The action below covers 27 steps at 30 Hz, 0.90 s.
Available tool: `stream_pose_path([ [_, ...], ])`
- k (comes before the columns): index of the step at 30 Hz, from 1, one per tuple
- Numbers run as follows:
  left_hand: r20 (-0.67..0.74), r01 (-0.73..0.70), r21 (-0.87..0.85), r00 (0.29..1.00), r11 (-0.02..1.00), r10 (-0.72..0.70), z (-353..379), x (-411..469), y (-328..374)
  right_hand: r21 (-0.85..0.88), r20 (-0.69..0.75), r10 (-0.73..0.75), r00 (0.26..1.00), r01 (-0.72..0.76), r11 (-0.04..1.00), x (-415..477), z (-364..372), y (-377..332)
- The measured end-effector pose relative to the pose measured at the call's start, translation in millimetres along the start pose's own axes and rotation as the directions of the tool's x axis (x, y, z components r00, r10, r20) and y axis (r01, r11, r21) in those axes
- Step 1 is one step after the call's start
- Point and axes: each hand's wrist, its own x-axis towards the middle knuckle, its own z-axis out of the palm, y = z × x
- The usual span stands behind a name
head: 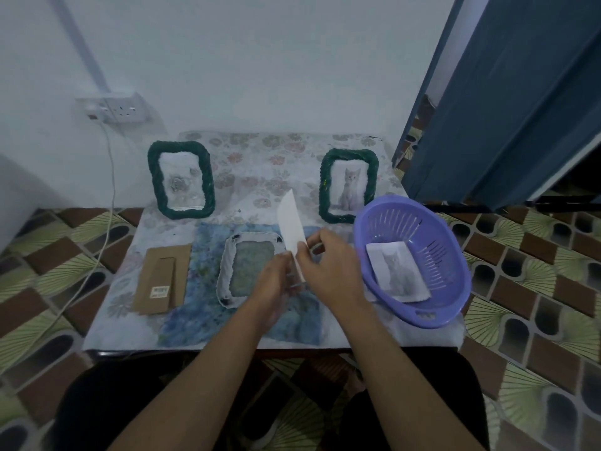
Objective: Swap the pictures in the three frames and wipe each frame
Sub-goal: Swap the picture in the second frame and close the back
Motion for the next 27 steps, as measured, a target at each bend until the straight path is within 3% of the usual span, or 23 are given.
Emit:
stream_pose_path([
  [3, -0.123, 0.093, -0.107, 0.987, 0.990, -0.106, -25.0, -5.1, 5.8, -0.007, 0.062, 0.050, 0.997, -0.050, 0.999, -6.5, 25.6, -3.1],
  [6, -0.241, 0.099, -0.071, 0.964, 0.993, -0.113, -53.3, -5.7, 3.5, -0.014, 0.113, 0.134, 0.985, -0.133, 0.991, -10.5, 49.9, -1.8],
  [13, -0.396, -0.051, 0.354, 0.896, 0.934, 0.200, -104.6, -4.4, -0.9, -0.074, 0.188, 0.259, 0.947, -0.250, 0.965, -11.5, 92.5, 9.1],
  [19, -0.424, 0.016, 0.666, 0.831, 0.745, 0.361, -120.9, 10.1, 2.4, -0.287, 0.238, 0.344, 0.908, -0.273, 0.918, 0.9, 114.0, 16.7],
  [27, -0.387, 0.074, 0.769, 0.844, 0.635, 0.371, -125.5, 20.0, -1.9, -0.411, 0.232, 0.349, 0.908, -0.233, 0.881, 5.7, 124.9, 29.3],
])
